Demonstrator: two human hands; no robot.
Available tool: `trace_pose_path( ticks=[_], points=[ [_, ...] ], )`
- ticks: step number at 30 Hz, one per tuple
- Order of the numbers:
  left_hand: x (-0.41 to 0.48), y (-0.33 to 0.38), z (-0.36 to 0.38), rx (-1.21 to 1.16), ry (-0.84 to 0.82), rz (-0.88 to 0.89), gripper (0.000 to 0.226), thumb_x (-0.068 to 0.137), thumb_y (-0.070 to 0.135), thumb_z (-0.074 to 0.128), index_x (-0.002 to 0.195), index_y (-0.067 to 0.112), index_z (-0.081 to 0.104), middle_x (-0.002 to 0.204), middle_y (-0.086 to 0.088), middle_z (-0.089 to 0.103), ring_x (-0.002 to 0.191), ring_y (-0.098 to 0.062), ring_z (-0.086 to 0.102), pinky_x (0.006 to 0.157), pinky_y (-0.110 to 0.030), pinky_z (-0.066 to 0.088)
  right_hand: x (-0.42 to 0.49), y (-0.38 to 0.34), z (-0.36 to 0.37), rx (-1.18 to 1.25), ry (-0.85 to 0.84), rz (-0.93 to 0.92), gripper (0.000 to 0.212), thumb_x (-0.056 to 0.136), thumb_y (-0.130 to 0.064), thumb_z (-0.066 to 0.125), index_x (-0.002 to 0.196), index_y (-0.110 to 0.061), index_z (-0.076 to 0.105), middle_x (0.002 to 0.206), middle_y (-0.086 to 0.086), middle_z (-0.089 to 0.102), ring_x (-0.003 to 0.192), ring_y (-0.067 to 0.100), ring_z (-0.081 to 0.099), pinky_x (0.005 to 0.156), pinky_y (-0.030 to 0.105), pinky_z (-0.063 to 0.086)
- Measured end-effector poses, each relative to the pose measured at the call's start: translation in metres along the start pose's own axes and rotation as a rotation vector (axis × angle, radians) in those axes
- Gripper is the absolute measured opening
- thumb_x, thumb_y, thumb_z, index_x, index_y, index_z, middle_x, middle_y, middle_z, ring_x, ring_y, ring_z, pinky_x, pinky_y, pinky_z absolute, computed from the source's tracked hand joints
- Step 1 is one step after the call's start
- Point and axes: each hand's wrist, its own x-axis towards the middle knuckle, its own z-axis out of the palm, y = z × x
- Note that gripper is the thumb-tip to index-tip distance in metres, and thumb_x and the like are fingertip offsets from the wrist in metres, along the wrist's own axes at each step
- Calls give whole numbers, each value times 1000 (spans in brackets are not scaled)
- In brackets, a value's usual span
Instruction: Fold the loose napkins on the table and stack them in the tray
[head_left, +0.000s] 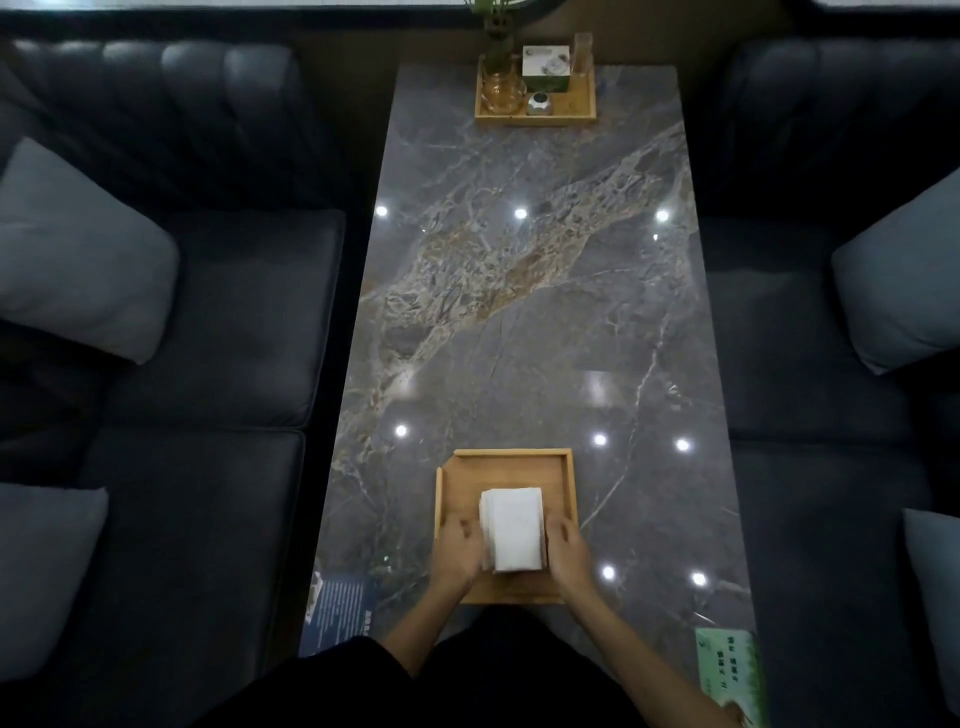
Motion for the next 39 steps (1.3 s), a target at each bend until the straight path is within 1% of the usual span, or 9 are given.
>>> trace_pose_path(
  ticks=[2, 4, 8, 12, 18, 22, 26, 34, 39],
  points=[
    [-1, -10, -6, 81, 151, 2, 19, 98, 24, 46, 102, 8, 54, 106, -9, 60, 103, -29, 61, 90, -40, 50, -3, 11, -12, -177, 174, -62, 22, 98, -26, 51, 114, -15, 63, 115, 7, 66, 99, 21, 61, 87, 35, 48],
    [3, -27, -10, 159, 182, 10, 16, 96, 23, 50, 102, 8, 50, 109, -12, 57, 105, -31, 60, 90, -44, 51, -3, 23, -24, -316, 222, -71, 10, 94, -23, 57, 102, -17, 57, 110, 8, 64, 97, 24, 62, 80, 33, 47],
    [14, -62, -14, 339, 3, -53, 36, 94, 32, 54, 117, 6, 48, 125, -18, 54, 117, -35, 57, 96, -42, 47, 0, 46, -36, -525, 126, 1, 11, 92, -26, 60, 98, -18, 56, 107, 9, 65, 98, 27, 63, 83, 34, 50],
    [23, -73, -15, 374, 19, -67, 25, 93, 28, 51, 111, 13, 59, 119, -11, 64, 111, -29, 63, 97, -41, 51, 2, 48, -37, -642, 74, -1, 16, 92, -29, 55, 99, -16, 62, 106, 10, 68, 101, 28, 65, 88, 36, 52],
    [35, -74, -16, 355, -2, -92, 23, 97, 20, 47, 108, 12, 66, 114, -11, 69, 108, -27, 66, 96, -37, 52, 3, 45, -36, -642, 95, -5, 13, 91, -26, 55, 97, -16, 62, 101, 8, 71, 97, 26, 67, 84, 36, 54],
    [24, -69, -19, 255, 27, -64, 16, 94, 19, 53, 83, 11, 63, 99, -10, 71, 97, -28, 69, 88, -34, 54, -3, 42, -36, -616, 138, -16, 14, 95, -24, 54, 101, -15, 63, 104, 9, 70, 100, 26, 66, 84, 34, 50],
    [23, -59, -24, 194, 26, 49, 17, 88, 21, 57, 80, 12, 69, 85, -7, 74, 87, -26, 70, 80, -37, 58, 0, 34, -40, -584, 179, -21, 13, 95, -22, 54, 99, -14, 64, 102, 11, 71, 99, 29, 66, 79, 32, 48],
    [17, -41, -38, 239, -59, 95, 23, 94, 10, 48, 106, 9, 68, 112, -16, 70, 107, -29, 65, 85, -28, 47, 23, 45, -57, -455, 50, -24, 9, 89, -20, 62, 94, -15, 67, 102, 12, 73, 99, 31, 67, 79, 33, 50],
    [2, -42, -45, 175, -19, 136, 16, 96, 20, 50, 103, 7, 57, 112, -17, 67, 97, -25, 62, 87, -34, 50, 18, 57, -60, -403, 10, -128, 8, 91, -16, 63, 86, -12, 67, 100, 18, 74, 97, 34, 68, 81, 35, 50]
  ],
)
